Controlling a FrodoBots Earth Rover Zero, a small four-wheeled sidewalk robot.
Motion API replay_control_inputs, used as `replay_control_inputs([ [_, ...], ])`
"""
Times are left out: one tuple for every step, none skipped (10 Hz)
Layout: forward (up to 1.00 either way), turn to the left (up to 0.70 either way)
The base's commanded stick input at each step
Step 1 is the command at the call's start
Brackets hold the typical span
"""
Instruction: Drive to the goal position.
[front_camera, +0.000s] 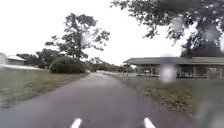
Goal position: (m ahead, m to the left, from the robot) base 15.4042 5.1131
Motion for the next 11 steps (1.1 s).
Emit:
replay_control_inputs([
  [0.85,0.0],
  [0.85,0.0],
  [0.85,0.0],
  [0.85,0.0],
  [0.85,0.0],
  [0.85,0.0],
  [0.85,0.0],
  [0.85,0.0],
  [0.85,0.0],
  [0.85,0.0],
  [0.85,0.0],
])
